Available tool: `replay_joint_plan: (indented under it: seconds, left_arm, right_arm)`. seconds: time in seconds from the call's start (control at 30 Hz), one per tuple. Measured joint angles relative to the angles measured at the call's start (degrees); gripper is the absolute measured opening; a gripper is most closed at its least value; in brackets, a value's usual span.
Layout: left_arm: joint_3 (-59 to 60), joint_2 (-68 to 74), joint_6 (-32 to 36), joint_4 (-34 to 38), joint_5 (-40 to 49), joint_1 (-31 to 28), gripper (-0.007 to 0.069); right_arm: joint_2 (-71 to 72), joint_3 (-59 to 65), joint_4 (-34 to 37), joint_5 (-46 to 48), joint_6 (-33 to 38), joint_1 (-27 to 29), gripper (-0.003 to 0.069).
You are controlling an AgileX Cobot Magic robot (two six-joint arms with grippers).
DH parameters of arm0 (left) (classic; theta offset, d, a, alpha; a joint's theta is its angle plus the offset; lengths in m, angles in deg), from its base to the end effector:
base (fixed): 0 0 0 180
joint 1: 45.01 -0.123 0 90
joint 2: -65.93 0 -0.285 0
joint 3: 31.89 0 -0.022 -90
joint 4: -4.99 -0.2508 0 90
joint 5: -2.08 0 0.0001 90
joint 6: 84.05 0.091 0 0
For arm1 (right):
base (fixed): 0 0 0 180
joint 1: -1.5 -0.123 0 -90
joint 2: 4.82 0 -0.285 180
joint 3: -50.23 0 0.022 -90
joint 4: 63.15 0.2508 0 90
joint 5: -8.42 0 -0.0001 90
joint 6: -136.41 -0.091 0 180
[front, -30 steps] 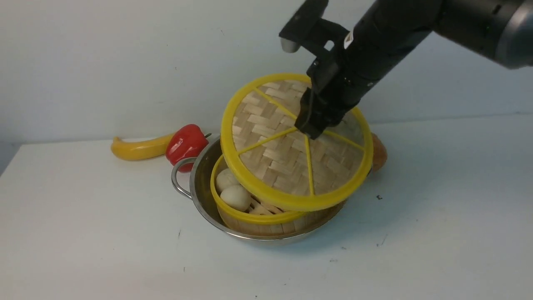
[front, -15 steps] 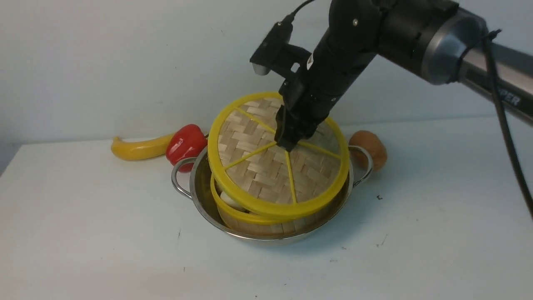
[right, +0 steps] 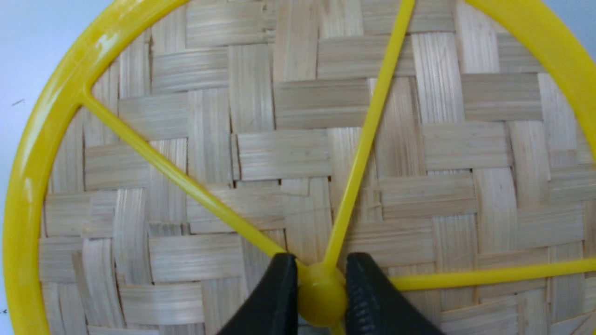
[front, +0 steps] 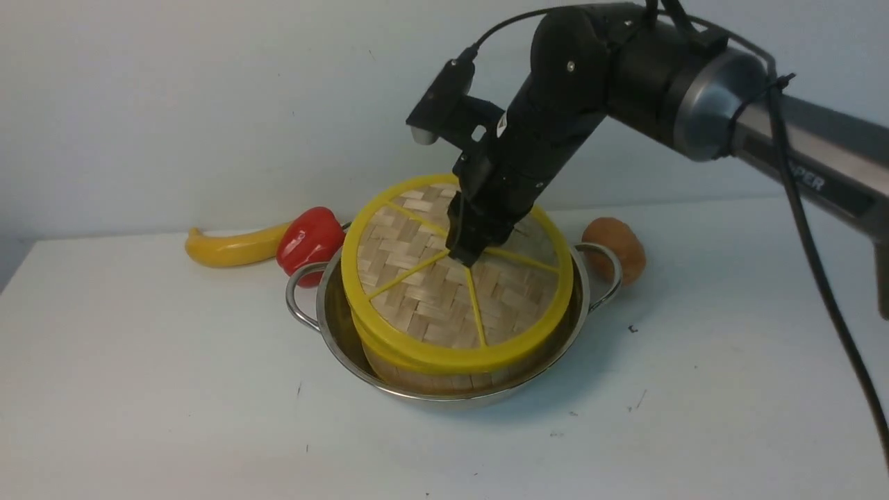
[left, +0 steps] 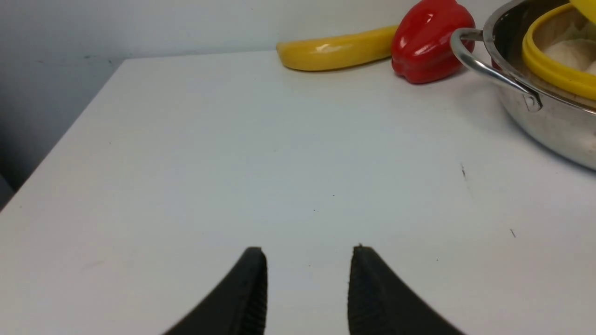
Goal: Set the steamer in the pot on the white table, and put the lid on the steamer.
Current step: 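Place the bamboo steamer lid onto the steamer basket in the pot with the right gripper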
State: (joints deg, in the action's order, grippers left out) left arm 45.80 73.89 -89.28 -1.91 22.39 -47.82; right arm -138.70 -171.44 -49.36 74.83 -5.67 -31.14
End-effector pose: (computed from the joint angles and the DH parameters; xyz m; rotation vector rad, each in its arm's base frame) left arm 0.0534 0.0064 0.1785 -0.0544 1.8468 0.0879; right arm 0.3953 0.2768 0.2584 -1.5226 2.2825 0.3048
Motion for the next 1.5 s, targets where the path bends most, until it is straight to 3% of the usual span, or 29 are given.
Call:
replay_joint_plan:
  seconds: [1.2,1.5]
  left_arm:
    - [0.00,0.00,0.00,0.00,0.00,0.00,0.0241]
    - [0.00,0.00,0.00,0.00,0.00,0.00,0.0241]
  right_arm:
    - [-3.02,-0.06,-3.64,-3.71,1.72,-1.84,0.0141]
    - [-3.32,-5.75,-4.10,-0.65,0.78,-1.84,0.0141]
